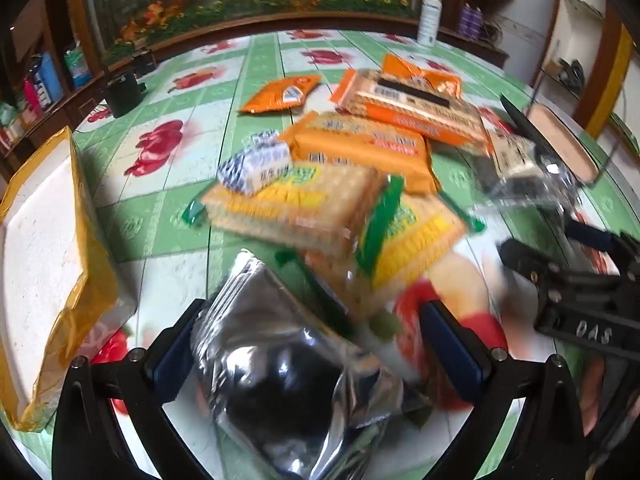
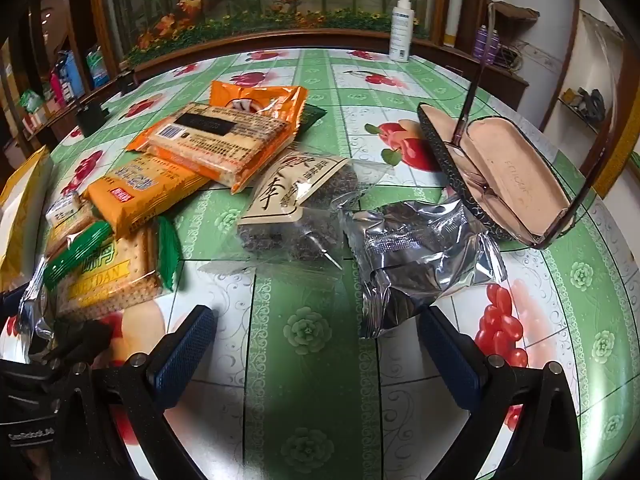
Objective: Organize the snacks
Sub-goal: 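Grasp a silver foil bag with the left tool while the right tool grasps another foil packet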
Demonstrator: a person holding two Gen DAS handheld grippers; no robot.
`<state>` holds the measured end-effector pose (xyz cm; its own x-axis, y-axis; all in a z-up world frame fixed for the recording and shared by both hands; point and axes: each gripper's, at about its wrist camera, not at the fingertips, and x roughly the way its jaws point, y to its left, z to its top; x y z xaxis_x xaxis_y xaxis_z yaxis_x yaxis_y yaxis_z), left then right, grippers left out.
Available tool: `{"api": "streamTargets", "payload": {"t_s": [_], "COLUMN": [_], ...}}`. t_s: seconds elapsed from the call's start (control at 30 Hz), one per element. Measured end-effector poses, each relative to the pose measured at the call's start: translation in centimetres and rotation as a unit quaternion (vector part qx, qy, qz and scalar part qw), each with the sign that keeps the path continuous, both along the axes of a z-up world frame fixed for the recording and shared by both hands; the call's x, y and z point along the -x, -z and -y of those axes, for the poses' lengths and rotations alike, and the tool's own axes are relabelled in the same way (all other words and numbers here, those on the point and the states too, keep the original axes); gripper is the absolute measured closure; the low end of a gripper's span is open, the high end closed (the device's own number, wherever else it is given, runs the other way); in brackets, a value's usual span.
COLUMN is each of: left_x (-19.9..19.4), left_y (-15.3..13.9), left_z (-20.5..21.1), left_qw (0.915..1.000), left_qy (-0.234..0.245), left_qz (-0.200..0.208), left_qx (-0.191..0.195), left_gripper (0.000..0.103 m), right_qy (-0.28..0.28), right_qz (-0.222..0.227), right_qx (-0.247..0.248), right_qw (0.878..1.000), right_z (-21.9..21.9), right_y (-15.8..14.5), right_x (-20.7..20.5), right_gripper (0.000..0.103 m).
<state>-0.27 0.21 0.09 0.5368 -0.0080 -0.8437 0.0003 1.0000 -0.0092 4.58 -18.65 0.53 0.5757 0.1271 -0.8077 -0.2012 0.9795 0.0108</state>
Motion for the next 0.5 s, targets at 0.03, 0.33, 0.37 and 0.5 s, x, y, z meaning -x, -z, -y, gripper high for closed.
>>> {"api": "streamTargets", "payload": {"t_s": [0.03,0.33,0.37,0.5], "left_x": [0.3,6.1,5.8,5.3], "left_y": [-0.1,-2.9,-3.3,-2.0], "left_z": [-0.2,-2.2,-2.0,-2.8], "left_qw": [1.0000,0.9964,0.9965,0.9967], "left_qy": [0.004,0.052,0.060,0.016], "left_qz": [-0.005,0.018,0.007,-0.013], "left_qx": [0.007,0.064,0.058,0.079], "left_gripper": [0.000,0.000,0.000,0.000], "right_qy": [-0.007,-0.054,-0.062,-0.090], "right_qz": [-0.002,-0.006,-0.007,-0.010], "right_qx": [0.000,-0.069,-0.080,-0.101], "right_qw": [1.000,0.996,0.995,0.991], "right_z": [0.0,2.1,2.3,2.5], "right_y": [0.0,-1.6,-1.8,-2.2], "right_x": [0.1,2.5,2.8,4.1], "right_gripper": [0.001,0.000,0.001,0.001]}}
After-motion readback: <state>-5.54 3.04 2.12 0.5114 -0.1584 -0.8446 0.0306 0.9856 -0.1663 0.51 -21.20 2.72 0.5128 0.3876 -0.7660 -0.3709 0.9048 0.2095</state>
